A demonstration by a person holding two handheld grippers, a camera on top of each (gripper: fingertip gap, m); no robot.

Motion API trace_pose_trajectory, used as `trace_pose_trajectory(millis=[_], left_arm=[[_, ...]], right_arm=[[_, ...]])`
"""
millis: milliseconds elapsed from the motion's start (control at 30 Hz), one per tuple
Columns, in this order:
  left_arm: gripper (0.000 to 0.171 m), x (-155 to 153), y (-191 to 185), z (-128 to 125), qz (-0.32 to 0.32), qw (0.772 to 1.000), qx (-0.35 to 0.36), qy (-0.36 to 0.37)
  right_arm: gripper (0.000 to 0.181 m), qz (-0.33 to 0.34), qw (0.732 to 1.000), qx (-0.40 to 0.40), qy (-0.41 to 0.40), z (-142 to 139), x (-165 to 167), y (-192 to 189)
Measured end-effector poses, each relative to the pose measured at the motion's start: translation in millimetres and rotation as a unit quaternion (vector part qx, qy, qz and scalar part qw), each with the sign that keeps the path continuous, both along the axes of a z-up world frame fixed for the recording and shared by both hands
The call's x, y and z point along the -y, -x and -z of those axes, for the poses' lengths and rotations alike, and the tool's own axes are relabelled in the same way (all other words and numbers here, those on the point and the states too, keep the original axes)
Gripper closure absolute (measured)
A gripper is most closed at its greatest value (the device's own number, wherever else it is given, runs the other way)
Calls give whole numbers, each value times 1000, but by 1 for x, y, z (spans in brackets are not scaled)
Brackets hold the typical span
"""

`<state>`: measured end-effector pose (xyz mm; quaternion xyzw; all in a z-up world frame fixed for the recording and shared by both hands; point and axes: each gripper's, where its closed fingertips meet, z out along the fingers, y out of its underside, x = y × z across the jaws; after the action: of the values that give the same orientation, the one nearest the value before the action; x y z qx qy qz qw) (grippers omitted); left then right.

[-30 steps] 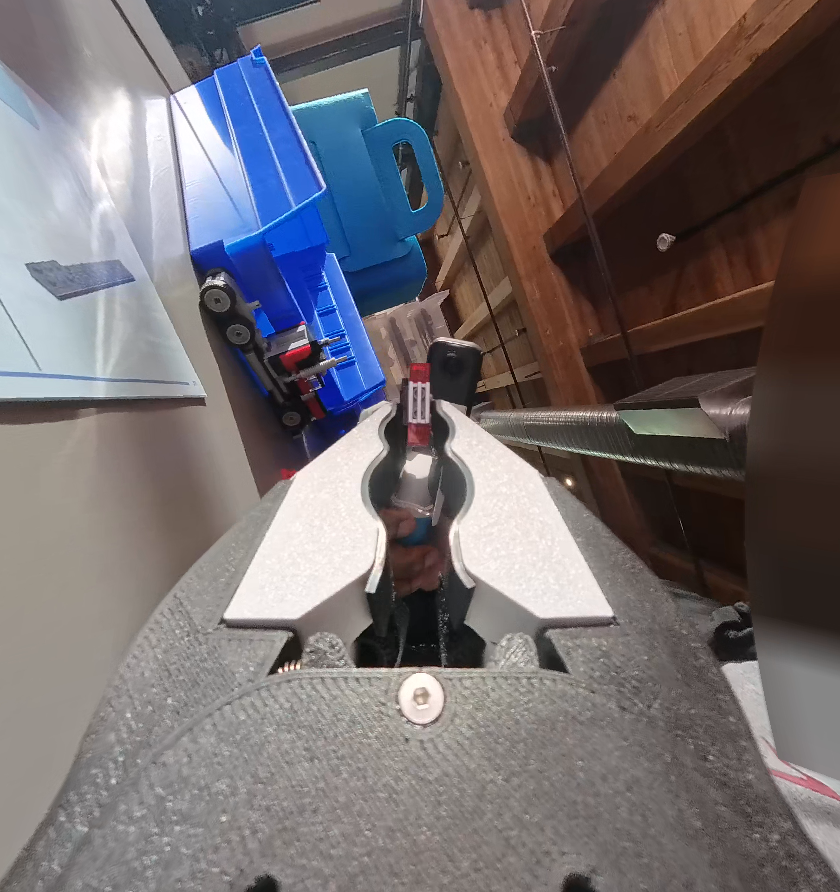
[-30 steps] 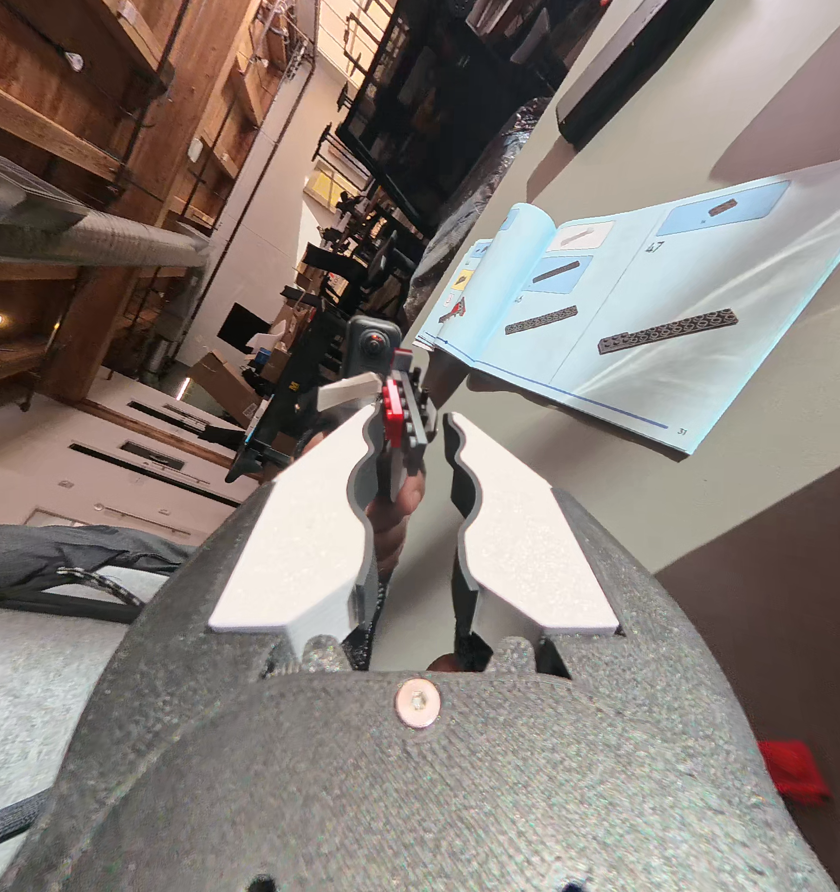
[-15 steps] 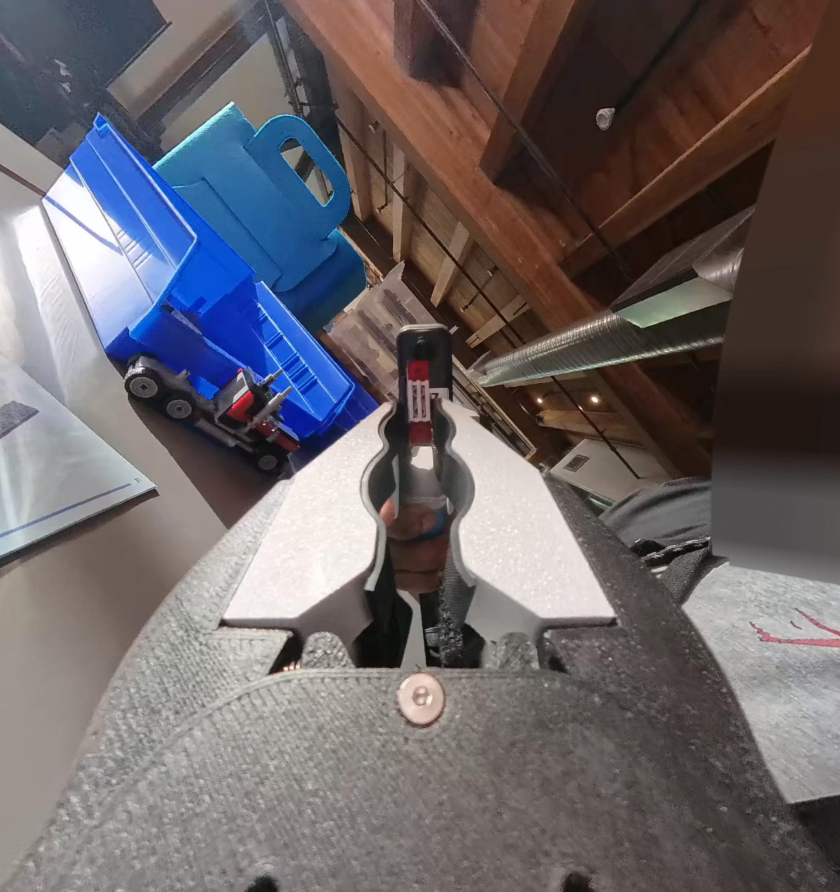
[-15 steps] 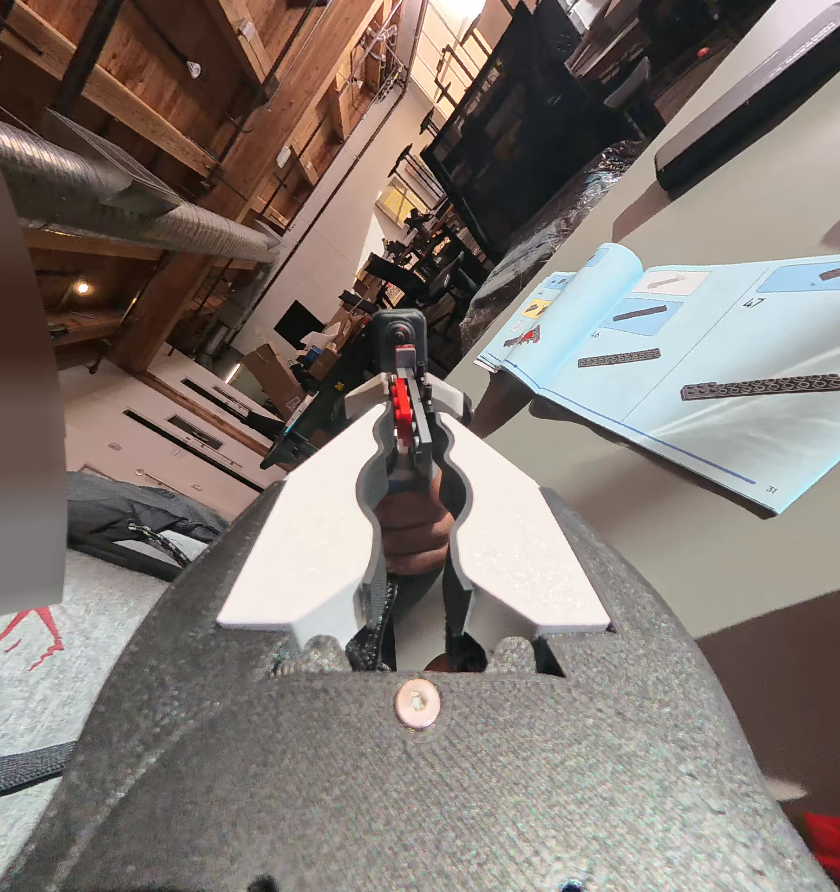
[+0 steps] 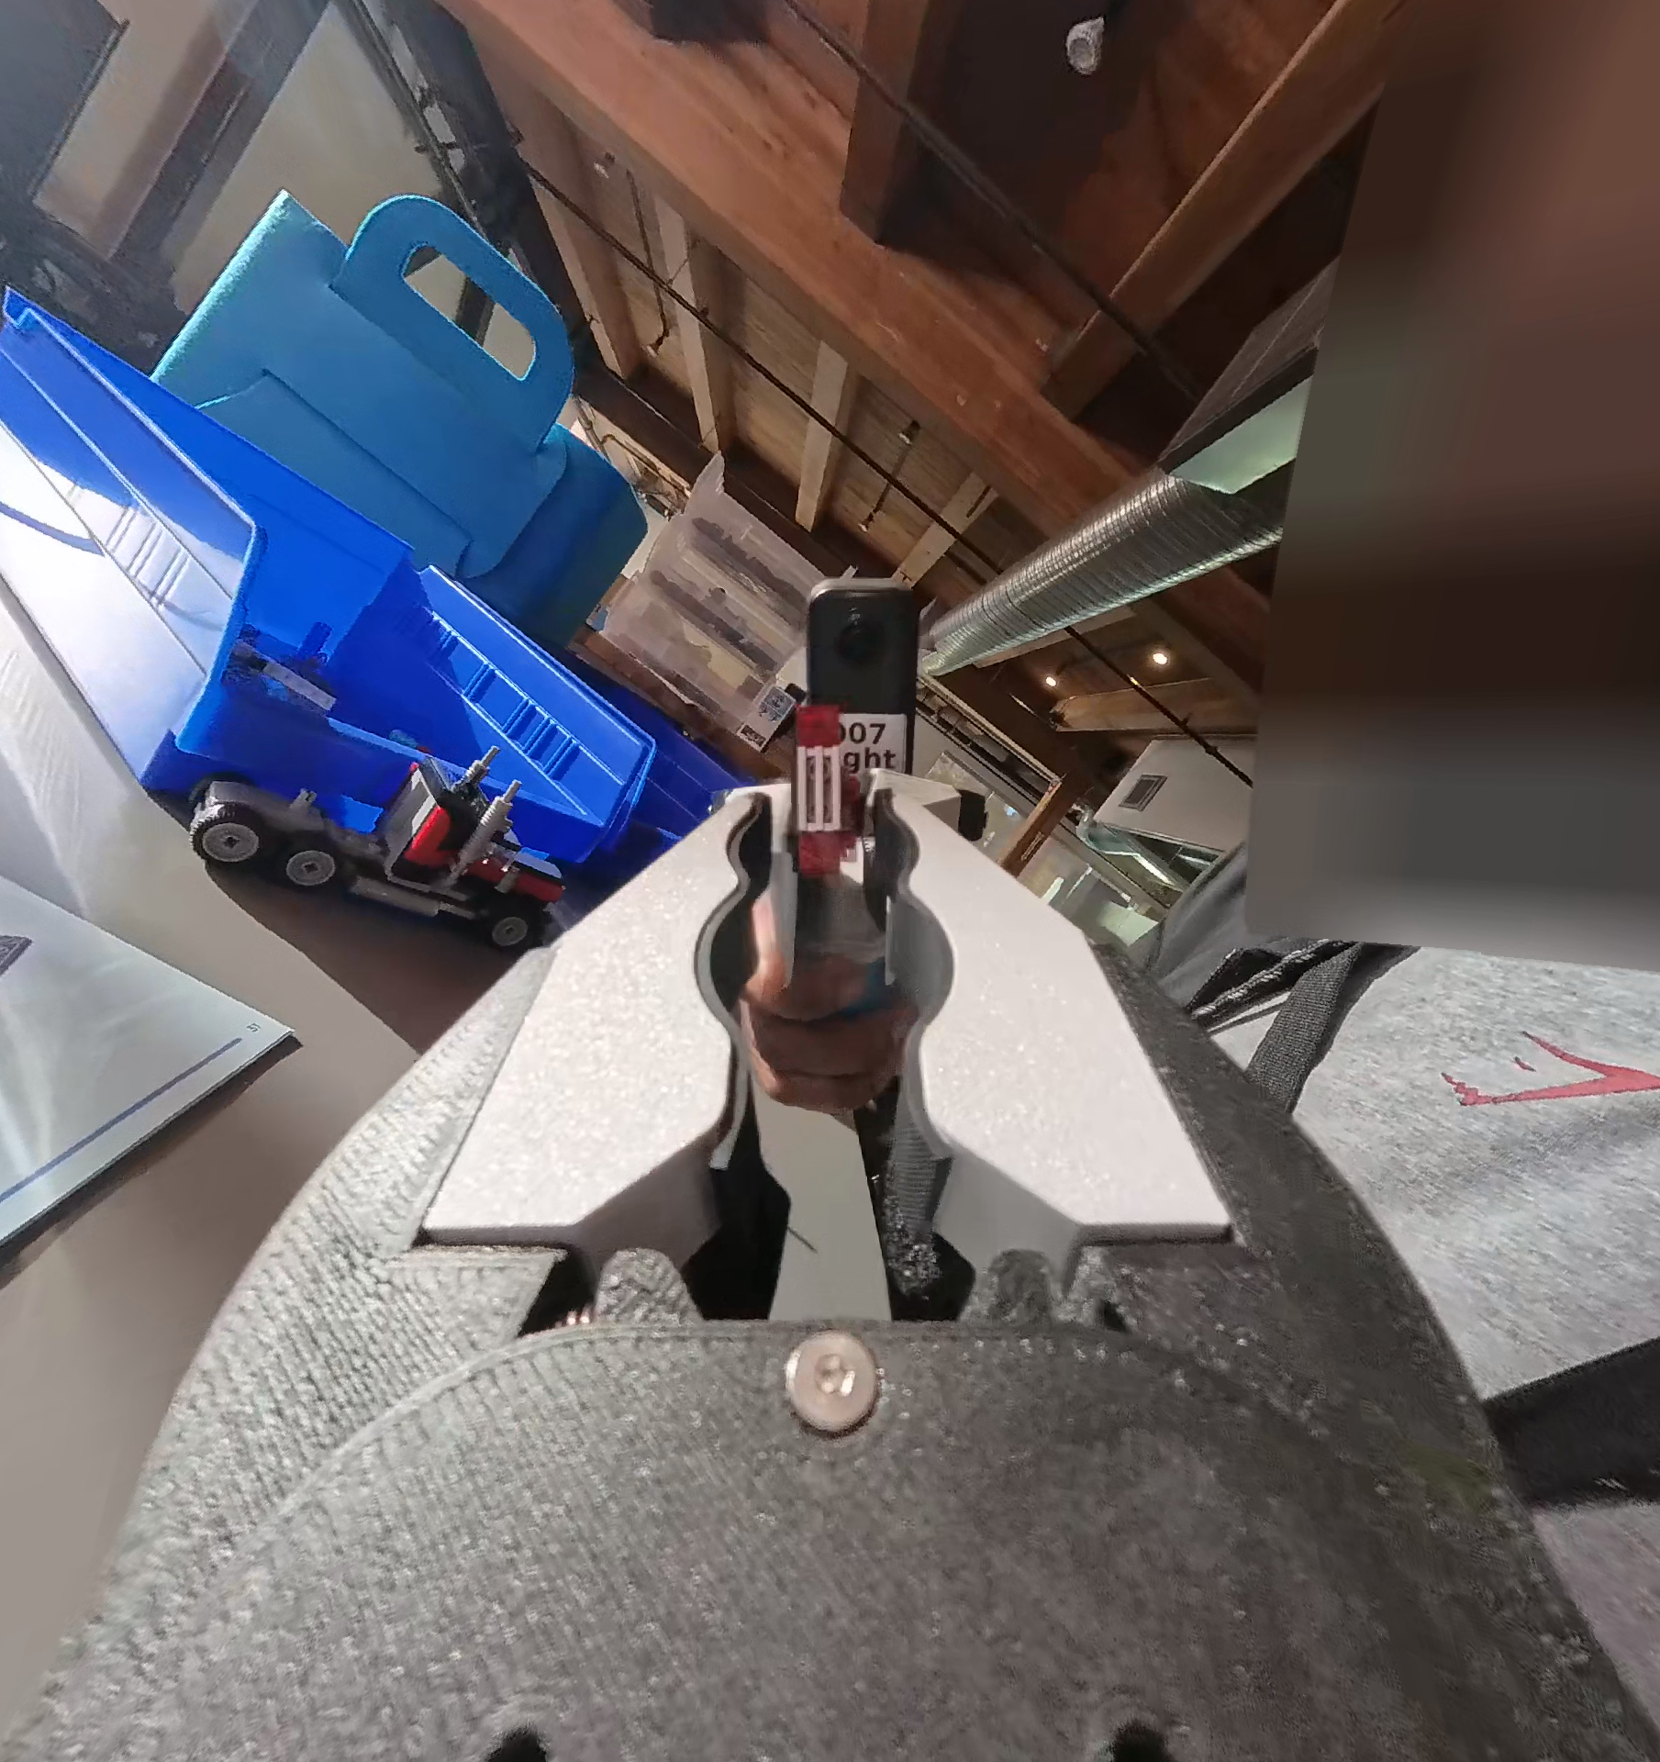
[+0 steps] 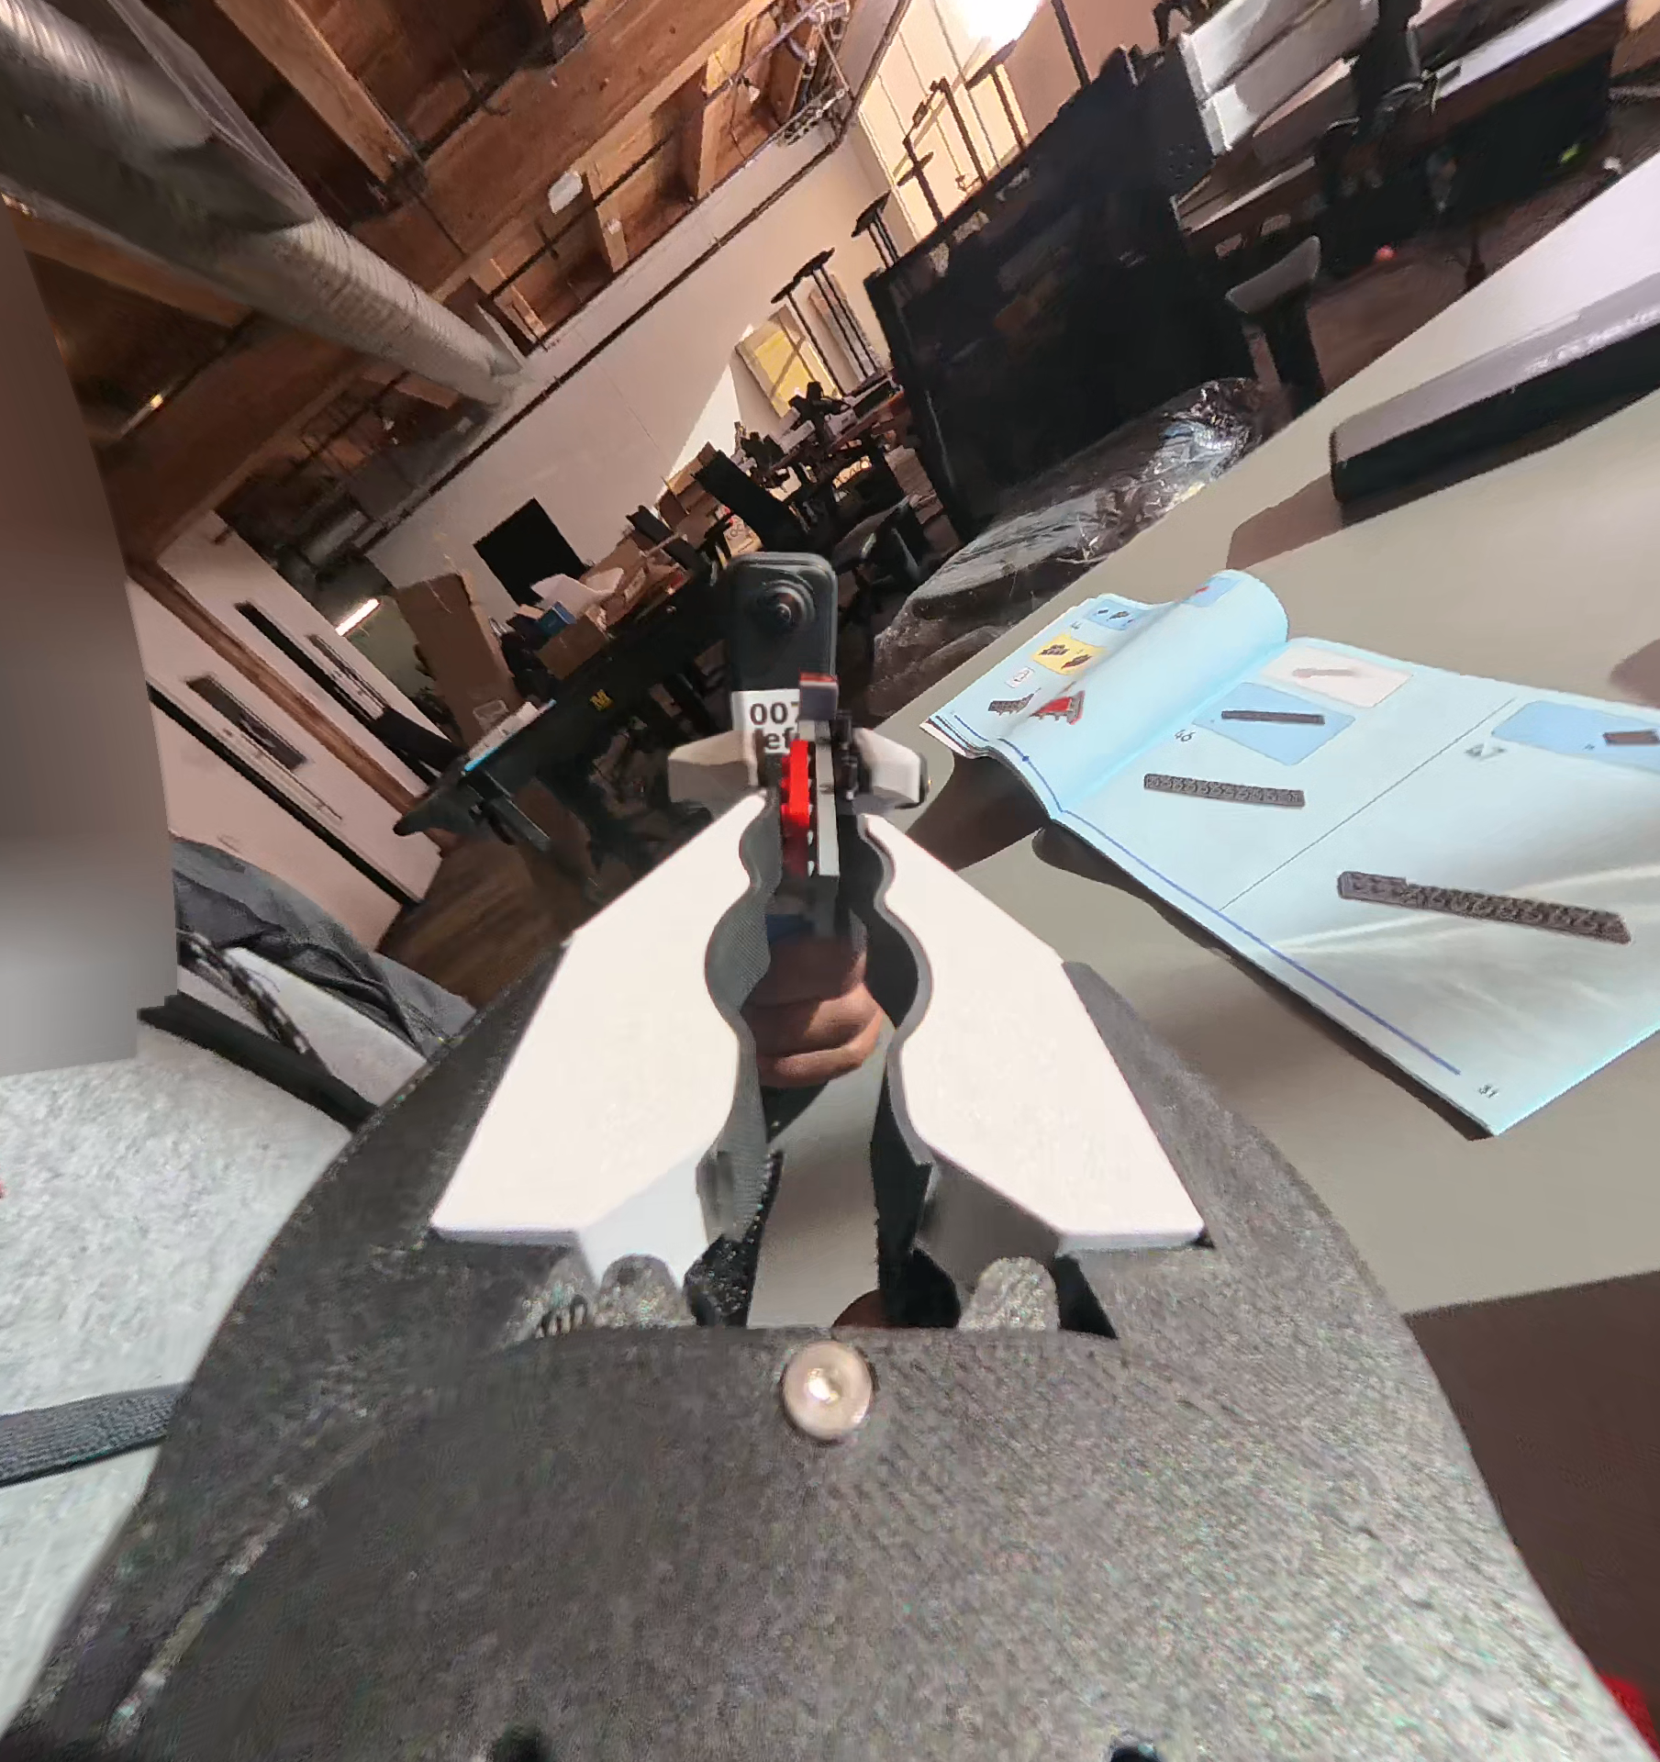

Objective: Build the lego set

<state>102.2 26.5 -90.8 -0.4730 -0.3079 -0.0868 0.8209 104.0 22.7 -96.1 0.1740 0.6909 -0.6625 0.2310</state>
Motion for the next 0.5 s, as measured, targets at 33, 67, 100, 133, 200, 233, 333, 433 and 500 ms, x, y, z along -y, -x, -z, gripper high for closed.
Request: trace_pose_trajectory(millis=[33,67,100,133,200,233,333,433,500], left_arm=[[144,-1,-1,0,2,1000,-3,7],[141,-1,-2,0,3,1000,-7,15],[140,-1,-3,0,0,1000,-13,21],[139,0,-3,-1,-3,999,-19,28],[139,1,-5,-2,-6,999,-33,40],[139,1,-7,-2,-4,998,-39,45],[141,1,-13,-4,1,996,-61,61],[151,-1,-19,-6,10,994,-80,68],[155,0,-22,-8,10,993,-93,68]], right_arm=[[167,0,1000,-20,-3,-1,0,-2],[167,-1,999,-38,-10,-1,1,-3],[167,-5,998,-58,-14,-2,1,-6],[167,-8,997,-77,-18,-3,2,-9],[167,-13,993,-111,-28,-3,3,-14],[167,-13,991,-126,-32,-3,3,-15],[167,-20,987,-157,-40,-3,3,-20],[167,-22,981,-185,-49,-1,3,-23],[166,-26,980,-193,-47,-2,3,-25]])
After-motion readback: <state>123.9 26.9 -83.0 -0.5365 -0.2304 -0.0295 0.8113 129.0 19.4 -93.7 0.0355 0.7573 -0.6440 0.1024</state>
